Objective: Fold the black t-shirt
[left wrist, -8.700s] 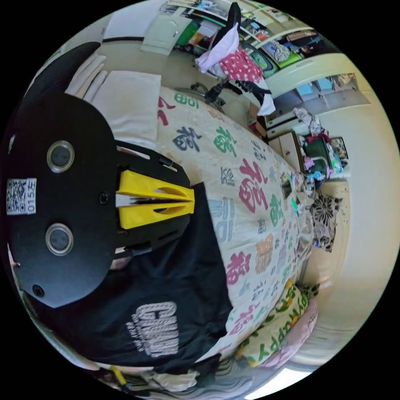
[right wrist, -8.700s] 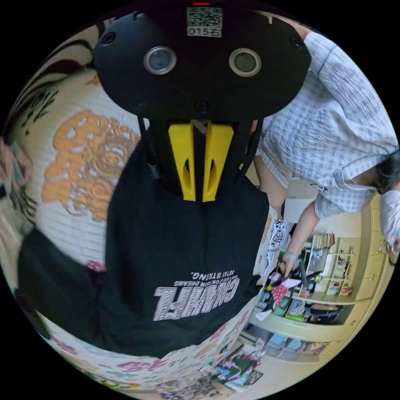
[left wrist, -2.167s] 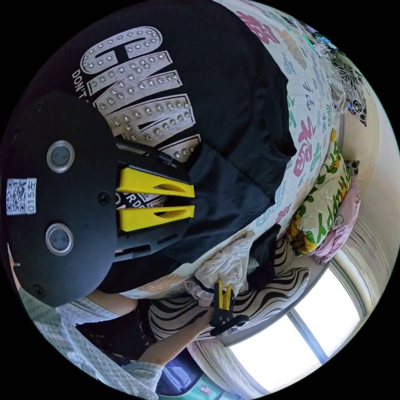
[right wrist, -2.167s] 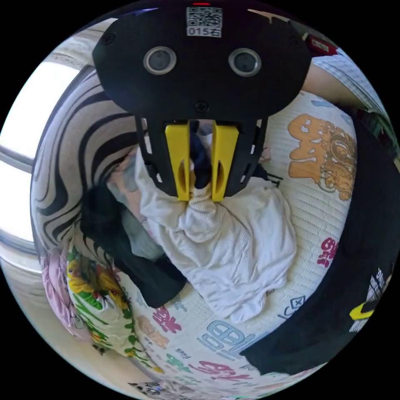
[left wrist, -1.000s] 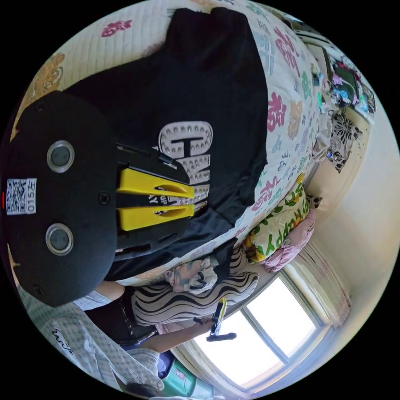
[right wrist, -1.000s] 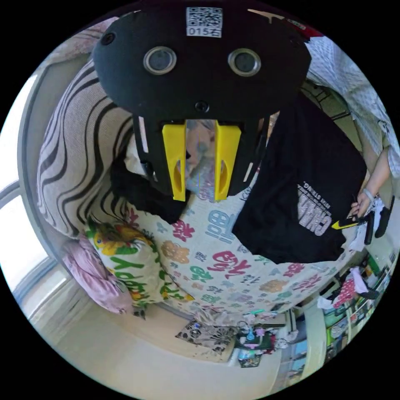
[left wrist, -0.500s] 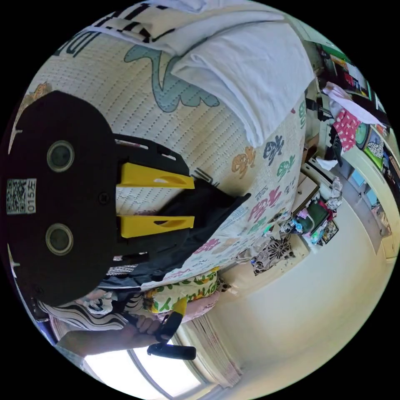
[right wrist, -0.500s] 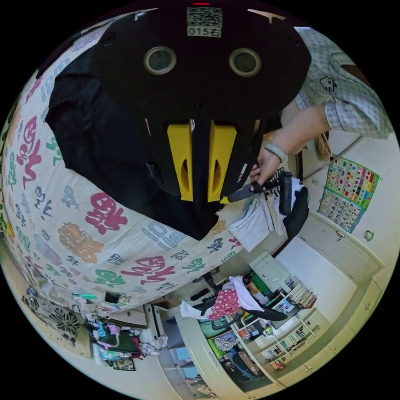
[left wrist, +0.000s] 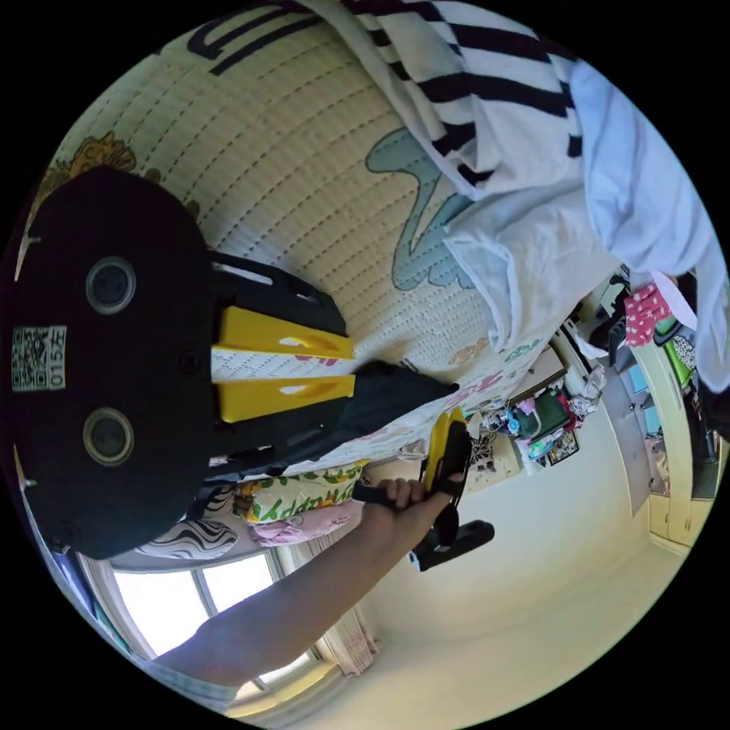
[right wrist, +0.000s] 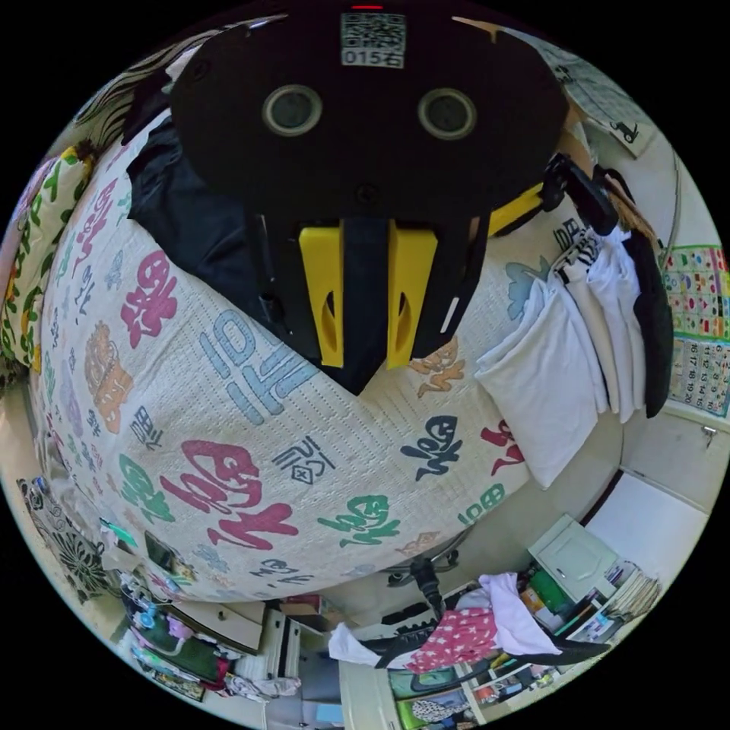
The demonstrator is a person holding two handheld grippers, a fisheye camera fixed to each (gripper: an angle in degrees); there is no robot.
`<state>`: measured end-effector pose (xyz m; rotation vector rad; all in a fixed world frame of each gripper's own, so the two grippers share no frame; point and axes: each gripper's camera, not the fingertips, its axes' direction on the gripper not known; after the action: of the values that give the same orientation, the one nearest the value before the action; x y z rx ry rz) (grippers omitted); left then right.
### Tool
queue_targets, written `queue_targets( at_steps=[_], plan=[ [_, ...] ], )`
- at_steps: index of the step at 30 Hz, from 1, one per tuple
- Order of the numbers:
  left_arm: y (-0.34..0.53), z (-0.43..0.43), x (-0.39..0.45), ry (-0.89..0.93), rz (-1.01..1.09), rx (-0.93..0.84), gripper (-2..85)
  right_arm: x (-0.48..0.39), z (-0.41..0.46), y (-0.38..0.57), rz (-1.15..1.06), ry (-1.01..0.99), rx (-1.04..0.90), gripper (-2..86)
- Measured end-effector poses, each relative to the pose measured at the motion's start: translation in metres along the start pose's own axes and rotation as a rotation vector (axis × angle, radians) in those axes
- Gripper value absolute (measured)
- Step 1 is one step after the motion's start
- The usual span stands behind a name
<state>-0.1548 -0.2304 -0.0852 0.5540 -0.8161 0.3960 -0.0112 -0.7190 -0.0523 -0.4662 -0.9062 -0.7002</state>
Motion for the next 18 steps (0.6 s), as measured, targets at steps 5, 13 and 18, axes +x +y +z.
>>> queue_targets(
  at_steps=[5,13,18],
  plan=[
    [-0.023,0.021,0.013,-0.008,0.025,-0.045,5.3,0.006,0.039,-0.03,0.037,0.057,-0.112,12.2],
    [-0.032,0.025,0.072,0.014,0.181,-0.051,0.0,0.065,-0.002,0.004,0.052,-0.113,0.038,-0.7],
    [-0.007,0.033,0.159,0.081,0.448,-0.109,-0.1,0.151,-0.098,0.106,0.13,-0.235,0.274,-0.9]
  ],
)
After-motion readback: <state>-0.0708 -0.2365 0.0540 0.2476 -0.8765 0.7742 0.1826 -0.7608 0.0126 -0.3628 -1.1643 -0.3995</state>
